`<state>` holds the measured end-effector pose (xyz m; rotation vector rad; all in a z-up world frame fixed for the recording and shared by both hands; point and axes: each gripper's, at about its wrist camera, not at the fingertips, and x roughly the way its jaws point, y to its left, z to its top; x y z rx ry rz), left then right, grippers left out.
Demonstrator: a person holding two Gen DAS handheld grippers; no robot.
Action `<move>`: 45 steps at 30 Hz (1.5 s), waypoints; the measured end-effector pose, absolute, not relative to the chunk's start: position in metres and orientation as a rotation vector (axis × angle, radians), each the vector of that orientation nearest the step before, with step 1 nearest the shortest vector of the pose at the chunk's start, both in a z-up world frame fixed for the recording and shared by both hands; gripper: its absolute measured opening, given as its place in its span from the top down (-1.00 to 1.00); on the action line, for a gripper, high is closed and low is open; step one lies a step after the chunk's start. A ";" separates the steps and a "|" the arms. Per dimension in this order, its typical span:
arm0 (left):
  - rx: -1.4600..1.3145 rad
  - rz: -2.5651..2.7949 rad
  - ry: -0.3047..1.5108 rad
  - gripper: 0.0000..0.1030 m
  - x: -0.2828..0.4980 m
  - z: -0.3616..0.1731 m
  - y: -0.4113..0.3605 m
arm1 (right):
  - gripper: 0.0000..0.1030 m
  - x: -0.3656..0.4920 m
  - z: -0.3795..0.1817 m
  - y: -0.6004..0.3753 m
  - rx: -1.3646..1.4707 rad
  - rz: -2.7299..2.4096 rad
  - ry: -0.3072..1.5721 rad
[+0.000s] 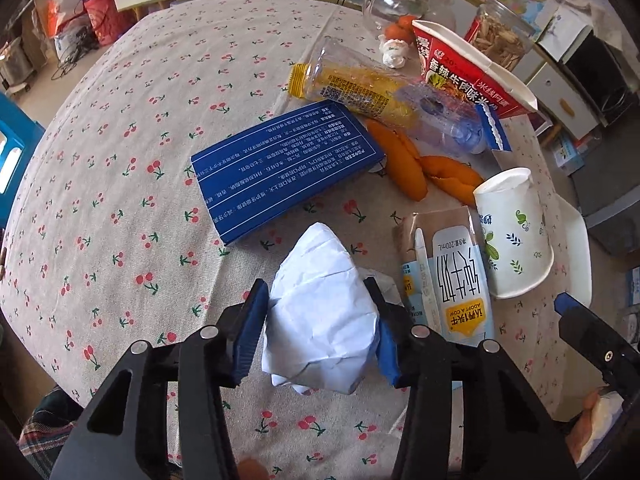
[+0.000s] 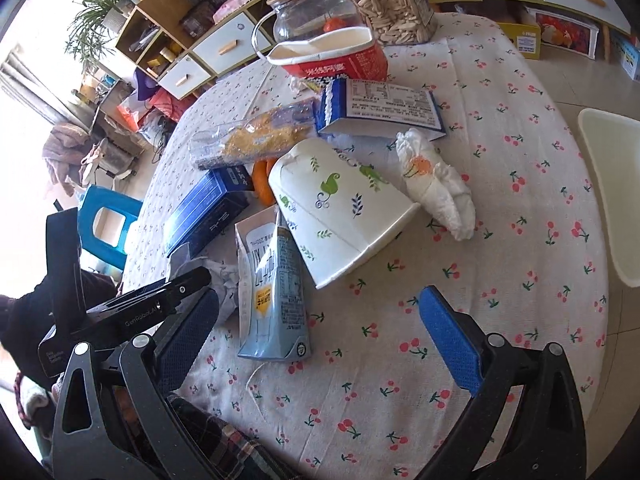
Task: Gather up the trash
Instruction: 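Grasp the crumpled white tissue with the left tool while the right tool closes on the milk carton, then carry tissue and milk carton to the white bin and open both tools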
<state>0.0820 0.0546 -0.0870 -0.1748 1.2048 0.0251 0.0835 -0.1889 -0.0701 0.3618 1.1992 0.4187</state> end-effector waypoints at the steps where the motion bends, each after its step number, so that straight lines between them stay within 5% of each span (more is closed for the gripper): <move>1: -0.158 0.021 1.186 0.26 0.080 -0.083 0.055 | -0.86 0.083 -0.072 -0.184 0.365 0.443 1.212; 2: -0.148 0.011 1.166 0.38 0.078 -0.077 0.057 | -0.86 0.082 -0.073 -0.178 0.364 0.465 1.220; 10: -0.156 0.052 0.963 0.39 0.069 -0.034 0.095 | -0.76 0.080 -0.078 -0.135 0.312 0.586 1.275; 23: -0.281 0.021 0.954 0.39 0.067 -0.043 0.121 | -0.67 0.102 -0.108 -0.086 0.101 0.521 1.274; 26: -0.290 0.013 0.923 0.39 0.065 -0.038 0.121 | -0.07 0.099 -0.107 -0.076 0.018 0.517 1.236; 33: -0.303 0.018 0.868 0.39 0.062 -0.028 0.124 | -0.05 0.094 -0.098 -0.075 -0.007 0.554 1.181; 45: -0.351 0.046 0.811 0.39 0.062 -0.017 0.129 | -0.05 0.089 -0.015 -0.086 -0.021 0.562 0.821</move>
